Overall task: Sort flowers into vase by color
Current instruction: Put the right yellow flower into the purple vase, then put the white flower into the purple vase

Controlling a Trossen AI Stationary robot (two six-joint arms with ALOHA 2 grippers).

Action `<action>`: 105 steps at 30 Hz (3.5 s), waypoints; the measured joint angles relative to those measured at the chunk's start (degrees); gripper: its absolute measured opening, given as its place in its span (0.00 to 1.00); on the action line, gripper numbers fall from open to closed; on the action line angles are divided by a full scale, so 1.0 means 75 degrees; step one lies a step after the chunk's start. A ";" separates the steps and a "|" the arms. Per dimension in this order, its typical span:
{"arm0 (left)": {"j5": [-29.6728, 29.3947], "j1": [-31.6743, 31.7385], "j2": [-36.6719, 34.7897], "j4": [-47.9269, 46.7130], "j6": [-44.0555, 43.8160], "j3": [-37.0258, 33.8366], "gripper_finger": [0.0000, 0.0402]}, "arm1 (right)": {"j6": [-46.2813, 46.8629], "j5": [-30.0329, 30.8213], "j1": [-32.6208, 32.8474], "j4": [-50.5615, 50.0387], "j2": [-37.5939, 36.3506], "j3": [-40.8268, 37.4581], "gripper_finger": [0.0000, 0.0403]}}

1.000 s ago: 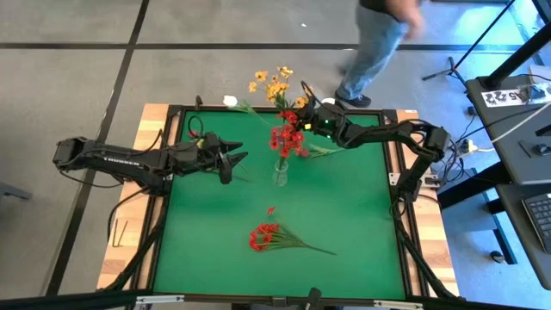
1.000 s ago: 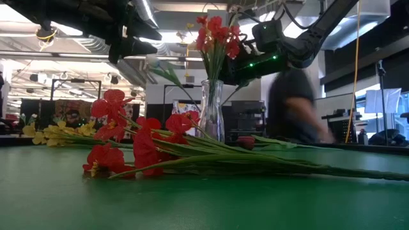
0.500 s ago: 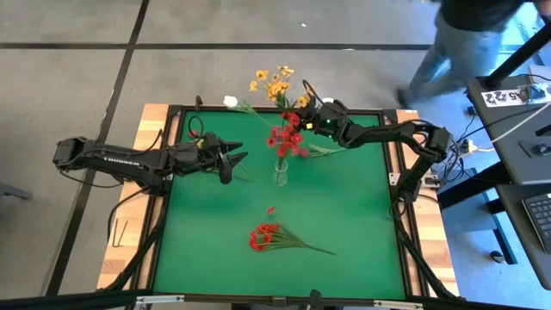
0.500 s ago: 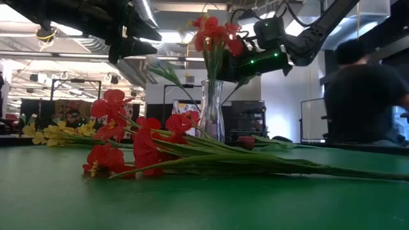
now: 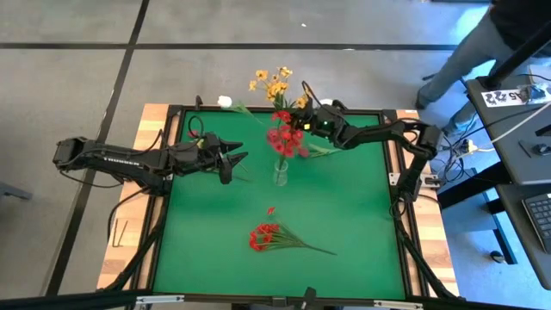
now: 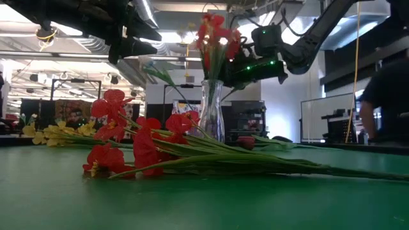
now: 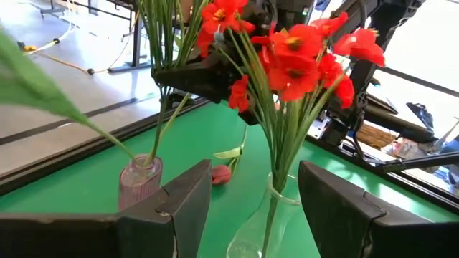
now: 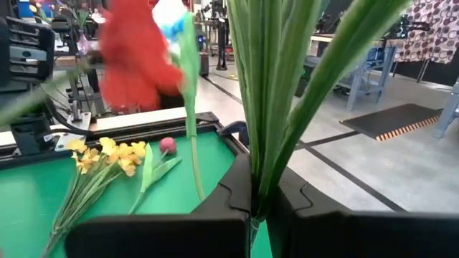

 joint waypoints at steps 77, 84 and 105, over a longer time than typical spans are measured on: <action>0.0000 0.0003 0.0003 -0.0029 -0.0117 0.0003 0.51 | -0.1522 -0.0538 -0.0848 -0.1516 0.0153 0.0003 0.08; 0.0000 0.0003 0.0002 -0.0027 -0.0117 0.0003 0.51 | -0.1388 -0.0543 -0.0845 -0.1548 0.0159 -0.0009 0.10; -0.0067 0.0003 0.0003 -0.0026 -0.0192 0.0003 0.51 | -0.1316 -0.0886 -0.0842 -0.2836 -0.1061 -0.0009 0.38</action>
